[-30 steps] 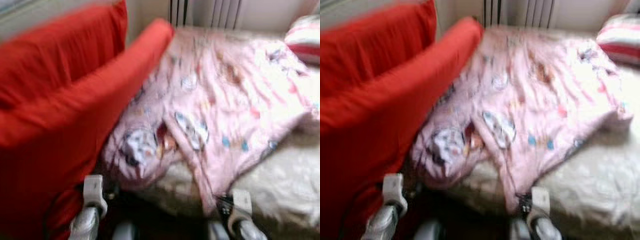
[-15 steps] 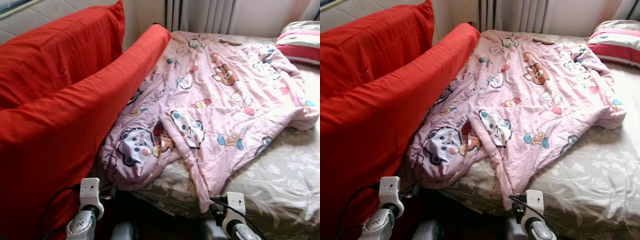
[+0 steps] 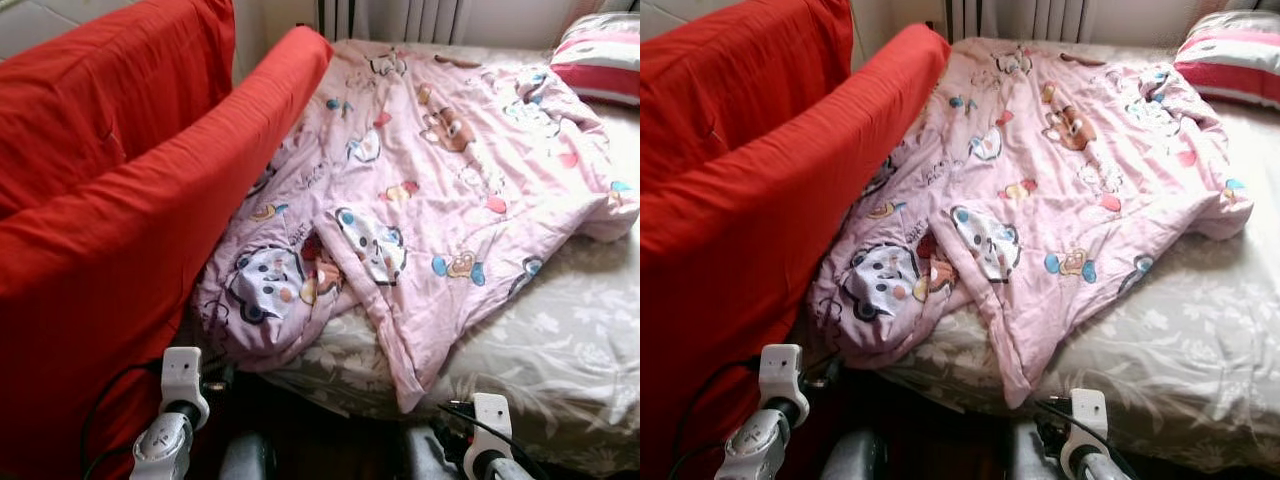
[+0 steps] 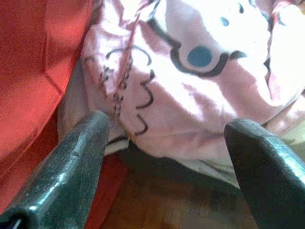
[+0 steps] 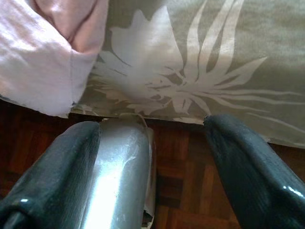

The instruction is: Clean up the room

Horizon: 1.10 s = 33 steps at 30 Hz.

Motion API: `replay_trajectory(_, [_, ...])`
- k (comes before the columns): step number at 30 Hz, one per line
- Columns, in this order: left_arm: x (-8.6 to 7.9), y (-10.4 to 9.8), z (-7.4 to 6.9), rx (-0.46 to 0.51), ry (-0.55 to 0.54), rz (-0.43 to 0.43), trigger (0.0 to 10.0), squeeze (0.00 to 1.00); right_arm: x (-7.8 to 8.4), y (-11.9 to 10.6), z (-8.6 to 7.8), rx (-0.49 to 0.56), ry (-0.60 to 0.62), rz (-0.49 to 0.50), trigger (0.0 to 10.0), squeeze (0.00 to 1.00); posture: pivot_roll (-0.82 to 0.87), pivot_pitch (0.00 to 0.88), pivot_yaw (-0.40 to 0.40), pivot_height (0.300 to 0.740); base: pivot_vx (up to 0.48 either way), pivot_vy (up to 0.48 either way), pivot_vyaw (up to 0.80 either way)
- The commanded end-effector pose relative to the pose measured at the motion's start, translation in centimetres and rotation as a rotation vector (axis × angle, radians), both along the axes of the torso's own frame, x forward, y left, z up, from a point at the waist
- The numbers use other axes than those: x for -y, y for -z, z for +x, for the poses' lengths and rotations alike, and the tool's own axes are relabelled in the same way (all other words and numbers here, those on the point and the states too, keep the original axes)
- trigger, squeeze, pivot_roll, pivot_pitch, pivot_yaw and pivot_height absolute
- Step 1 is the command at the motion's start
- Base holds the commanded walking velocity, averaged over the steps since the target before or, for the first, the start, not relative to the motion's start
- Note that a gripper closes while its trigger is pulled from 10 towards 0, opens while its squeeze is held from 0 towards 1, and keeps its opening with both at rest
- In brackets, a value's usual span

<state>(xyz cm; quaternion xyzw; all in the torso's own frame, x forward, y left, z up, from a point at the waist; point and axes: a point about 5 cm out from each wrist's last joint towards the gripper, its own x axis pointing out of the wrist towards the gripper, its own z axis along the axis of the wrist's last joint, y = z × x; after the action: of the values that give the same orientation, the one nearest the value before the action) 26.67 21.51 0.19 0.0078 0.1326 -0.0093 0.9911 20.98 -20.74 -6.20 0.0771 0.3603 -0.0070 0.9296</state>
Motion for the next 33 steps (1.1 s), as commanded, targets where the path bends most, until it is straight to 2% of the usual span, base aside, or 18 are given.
replay_trajectory(1, [-0.1,-0.5,0.3,0.031,0.000,-0.001,10.0,0.00,-0.4,0.0,0.1,0.003,0.006,0.023,10.0,0.00,0.07,0.200,0.053,0.610,0.000,0.000,0.00])
replay_trajectory(4, [-0.1,-1.0,0.7,0.057,0.005,0.000,10.0,0.00,-0.9,-0.3,0.7,0.028,0.008,0.042,10.0,0.00,0.07,0.206,0.055,0.610,0.000,0.000,0.00])
replay_trajectory(5, [-0.1,-1.2,0.8,0.064,0.006,0.001,10.0,0.00,-1.4,-0.5,1.2,0.043,0.006,0.053,10.0,0.00,0.07,0.209,0.056,0.610,0.000,0.000,0.00])
replay_trajectory(6, [-0.1,-1.5,1.1,0.079,0.008,0.001,10.0,0.00,-3.1,-1.2,2.6,0.083,-0.004,0.077,10.0,0.00,0.07,0.211,0.056,0.610,0.000,0.000,0.00])
replay_trajectory(8, [-0.1,-1.6,1.2,0.082,0.009,0.001,10.0,0.00,-3.6,-1.4,3.0,0.094,-0.007,0.081,10.0,0.00,0.07,0.211,0.056,0.610,0.000,0.000,0.00])
replay_trajectory(9, [0.0,-1.7,1.3,0.087,0.013,0.000,10.0,0.00,-4.5,-2.1,4.0,0.139,-0.019,0.094,10.0,0.00,0.07,0.209,0.056,0.610,0.000,0.000,0.00])
replay_trajectory(10, [0.0,-1.7,1.3,0.087,0.013,0.000,10.0,0.00,-4.5,-2.1,4.0,0.139,-0.019,0.094,10.0,0.00,0.07,0.209,0.056,0.610,0.000,0.000,0.00])
replay_trajectory(12, [0.1,-1.8,1.3,0.089,0.012,-0.002,10.0,0.00,-5.2,-3.6,5.7,0.226,-0.047,0.113,10.0,0.00,0.07,0.206,0.053,0.610,0.000,0.000,0.00])
replay_trajectory(14, [0.1,-1.8,1.3,0.087,0.009,-0.003,10.0,0.00,-5.5,-4.2,6.3,0.264,-0.066,0.122,10.0,0.00,0.07,0.204,0.051,0.610,0.000,0.000,0.00])
replay_trajectory(20, [0.0,-1.6,1.0,0.082,0.002,-0.005,10.0,0.00,-5.5,-4.2,6.1,0.283,-0.085,0.111,10.0,0.00,0.07,0.208,0.046,0.610,0.000,0.000,0.00])
replay_trajectory(24, [0.1,-1.5,0.8,0.082,-0.002,-0.008,10.0,0.00,-5.2,-3.2,5.1,0.222,-0.097,0.081,10.0,0.00,0.07,0.234,0.042,0.610,0.000,0.000,0.00])
replay_trajectory(33, [0.1,-1.2,0.2,0.087,-0.004,-0.010,10.0,0.00,-5.9,-3.1,5.1,0.192,-0.131,0.070,10.0,0.00,0.08,0.272,0.033,0.610,0.000,0.000,0.00])
